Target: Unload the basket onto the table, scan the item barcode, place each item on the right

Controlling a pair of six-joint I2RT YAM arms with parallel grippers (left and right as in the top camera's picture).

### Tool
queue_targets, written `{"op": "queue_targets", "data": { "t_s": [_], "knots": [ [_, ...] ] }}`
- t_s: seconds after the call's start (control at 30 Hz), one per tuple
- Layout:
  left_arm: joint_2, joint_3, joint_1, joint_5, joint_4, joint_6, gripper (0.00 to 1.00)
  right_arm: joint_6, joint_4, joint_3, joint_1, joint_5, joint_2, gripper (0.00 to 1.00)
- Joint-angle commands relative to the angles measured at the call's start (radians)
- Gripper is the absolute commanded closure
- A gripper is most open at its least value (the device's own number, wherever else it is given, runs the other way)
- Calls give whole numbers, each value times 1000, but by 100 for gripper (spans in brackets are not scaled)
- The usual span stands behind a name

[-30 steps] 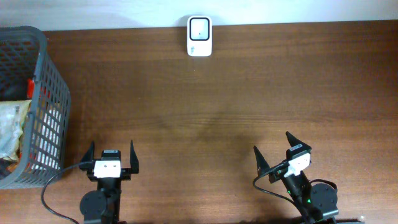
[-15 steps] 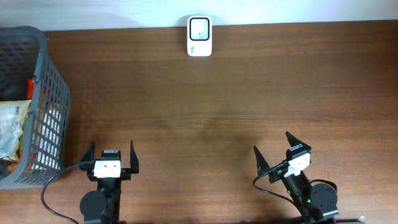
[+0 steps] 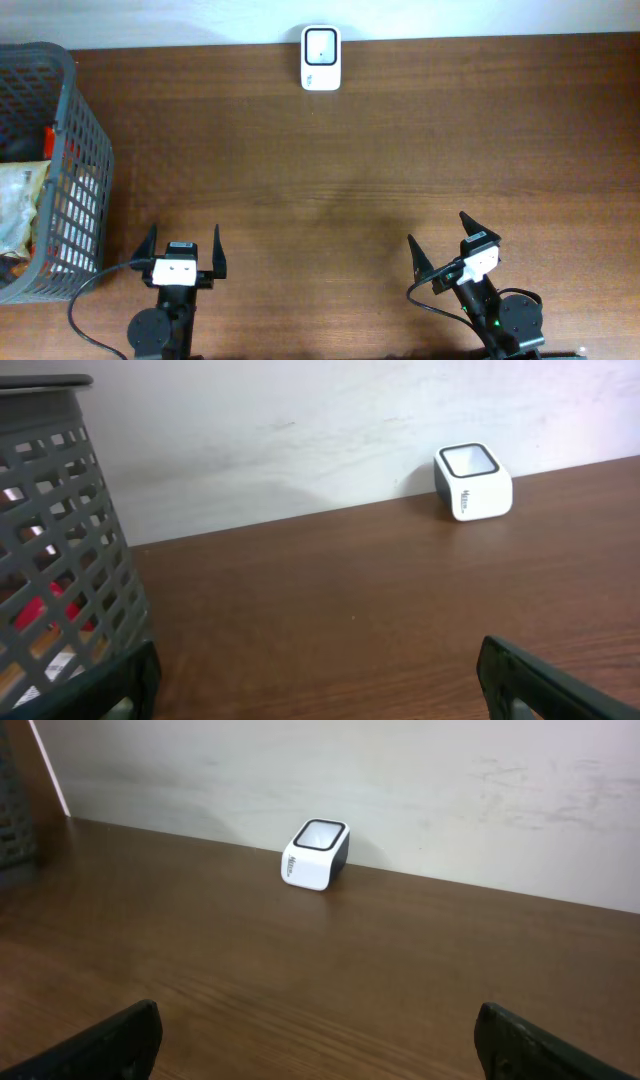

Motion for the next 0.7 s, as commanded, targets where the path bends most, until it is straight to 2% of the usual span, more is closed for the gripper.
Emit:
{"op": "queue_targets", "data": {
  "t_s": [0.0,0.47,0.67],
  "knots": [
    [-8,14,0,36,5,-14,1,8,-3,-7,5,-1,-6,1],
    [93,140,0,36,-25,-13,1,8,-3,-7,5,-1,-6,1],
    [243,232,0,57,-25,-13,1,8,-3,-7,5,-1,-6,1]
  ]
}}
